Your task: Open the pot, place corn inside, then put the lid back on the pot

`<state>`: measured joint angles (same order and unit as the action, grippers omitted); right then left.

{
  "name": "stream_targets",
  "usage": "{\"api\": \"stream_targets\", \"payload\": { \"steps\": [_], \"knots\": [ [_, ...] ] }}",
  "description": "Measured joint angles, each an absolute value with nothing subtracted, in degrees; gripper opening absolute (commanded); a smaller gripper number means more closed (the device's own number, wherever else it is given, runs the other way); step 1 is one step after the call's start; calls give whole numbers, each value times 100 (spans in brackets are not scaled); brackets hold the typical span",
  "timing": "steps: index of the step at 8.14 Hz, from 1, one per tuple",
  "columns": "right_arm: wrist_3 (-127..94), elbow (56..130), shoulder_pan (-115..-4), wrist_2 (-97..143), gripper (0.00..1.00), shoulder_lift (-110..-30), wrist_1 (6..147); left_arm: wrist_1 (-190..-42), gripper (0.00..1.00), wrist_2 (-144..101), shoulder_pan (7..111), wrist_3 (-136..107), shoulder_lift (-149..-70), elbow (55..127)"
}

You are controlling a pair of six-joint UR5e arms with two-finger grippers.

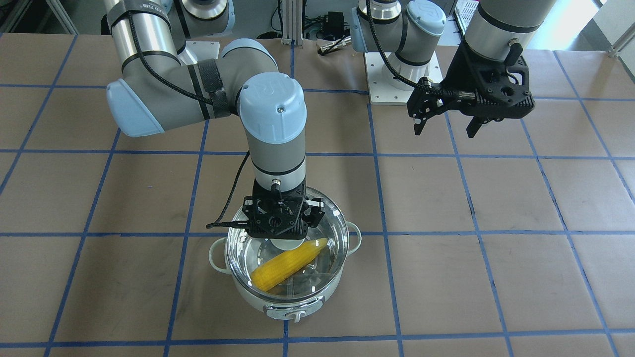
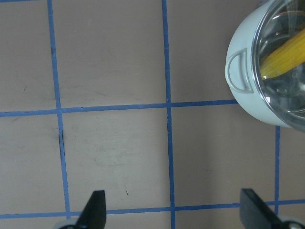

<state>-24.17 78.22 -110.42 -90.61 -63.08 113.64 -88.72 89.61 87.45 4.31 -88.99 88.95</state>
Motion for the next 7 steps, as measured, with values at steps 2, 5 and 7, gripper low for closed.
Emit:
{"api": "stream_targets", "payload": {
  "steps": [2,5,7],
  "knots": [
    [-2387,7922,-11039,-9069,27,-6317,11433,-8884,100,8960,8743,437,-8902,8895],
    [-2340,7967,-11039,-9072,27,-6302,11523,-8902,100,8953,8740,439,-8898,8897],
    [-2285,7973,-11039,-9091,25,-6295,11654,-8900,100,8948,8739,439,-8900,8900]
  ]
}}
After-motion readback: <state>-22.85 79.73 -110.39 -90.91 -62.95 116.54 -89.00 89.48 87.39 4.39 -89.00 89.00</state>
